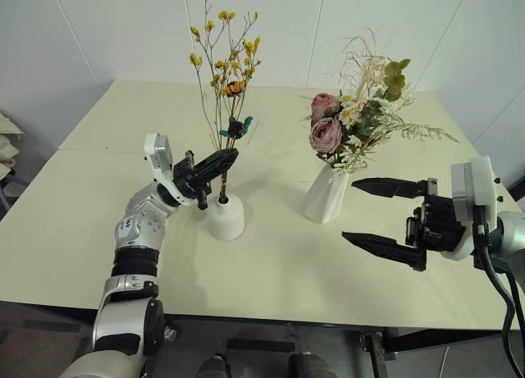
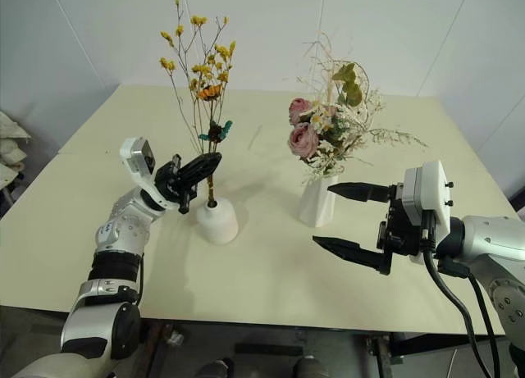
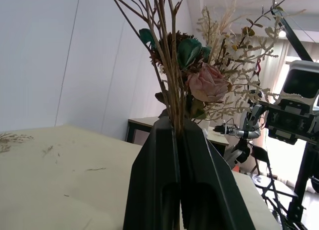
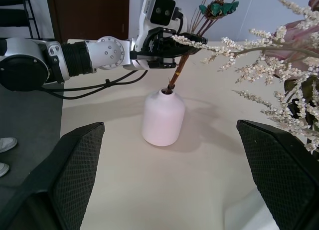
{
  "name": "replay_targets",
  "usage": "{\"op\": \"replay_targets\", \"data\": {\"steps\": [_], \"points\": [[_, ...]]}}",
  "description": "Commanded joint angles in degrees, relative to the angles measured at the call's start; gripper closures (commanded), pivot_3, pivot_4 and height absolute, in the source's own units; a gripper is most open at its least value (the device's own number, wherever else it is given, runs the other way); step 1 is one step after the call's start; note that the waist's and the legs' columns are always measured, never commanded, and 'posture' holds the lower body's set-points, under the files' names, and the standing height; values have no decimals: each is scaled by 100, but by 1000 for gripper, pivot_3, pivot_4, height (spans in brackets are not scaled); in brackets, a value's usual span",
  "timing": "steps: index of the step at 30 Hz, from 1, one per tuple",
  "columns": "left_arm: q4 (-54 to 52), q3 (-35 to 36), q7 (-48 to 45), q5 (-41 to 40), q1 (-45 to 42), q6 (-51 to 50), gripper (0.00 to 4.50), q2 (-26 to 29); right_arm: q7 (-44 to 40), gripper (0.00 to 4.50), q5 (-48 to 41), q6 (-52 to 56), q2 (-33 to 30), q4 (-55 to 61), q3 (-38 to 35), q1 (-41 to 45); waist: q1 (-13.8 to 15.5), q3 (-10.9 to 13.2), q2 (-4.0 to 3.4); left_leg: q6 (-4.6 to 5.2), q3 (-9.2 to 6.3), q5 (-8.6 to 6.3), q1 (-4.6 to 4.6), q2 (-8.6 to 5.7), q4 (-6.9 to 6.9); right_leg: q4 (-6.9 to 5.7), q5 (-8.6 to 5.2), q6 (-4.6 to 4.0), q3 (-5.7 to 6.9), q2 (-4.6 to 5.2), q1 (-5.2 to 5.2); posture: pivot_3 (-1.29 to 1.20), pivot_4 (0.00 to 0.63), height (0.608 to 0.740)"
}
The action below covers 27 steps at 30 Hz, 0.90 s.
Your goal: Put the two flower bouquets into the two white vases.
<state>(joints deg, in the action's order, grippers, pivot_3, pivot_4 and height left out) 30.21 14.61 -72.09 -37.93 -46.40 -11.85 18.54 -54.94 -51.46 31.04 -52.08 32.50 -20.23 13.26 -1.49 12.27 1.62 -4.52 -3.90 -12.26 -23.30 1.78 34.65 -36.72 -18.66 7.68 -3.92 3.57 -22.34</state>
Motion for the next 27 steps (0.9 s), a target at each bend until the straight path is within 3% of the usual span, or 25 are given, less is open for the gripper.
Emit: {"op": "replay_targets", "data": {"steps": [1,7,11,22,27], "points": [[-22,-43,-94,31,78,-9,4451,11,32,0,-17,-120,42,124,-57,55,0,0,0,0,0,0,0,0,0,0,0,0,0,0,0,0,150,740],[-90,7,-34,12,139,-33,4451,22,65,0,-11,-103,44,148,-86,13,-2,0,0,0,0,0,1,0,0,0,0,0,0,0,0,0,150,740],[-151,25,2,-2,173,-45,3529,35,63,0,5,-113,41,118,-70,28,-5,0,0,0,0,0,1,0,0,0,0,0,0,0,0,0,150,740],[-825,-76,-50,-18,515,-423,41,370,17,0,77,-159,54,48,-20,76,-18,0,0,0,0,0,0,1,-6,4,0,0,-1,0,-1,0,150,740],[-1645,-363,-315,194,1144,-751,16,1205,-71,0,100,-173,-11,-1,-45,-4,-10,0,-1,0,0,0,3,2,-21,6,-2,-4,-3,-1,-5,0,150,740]]}}
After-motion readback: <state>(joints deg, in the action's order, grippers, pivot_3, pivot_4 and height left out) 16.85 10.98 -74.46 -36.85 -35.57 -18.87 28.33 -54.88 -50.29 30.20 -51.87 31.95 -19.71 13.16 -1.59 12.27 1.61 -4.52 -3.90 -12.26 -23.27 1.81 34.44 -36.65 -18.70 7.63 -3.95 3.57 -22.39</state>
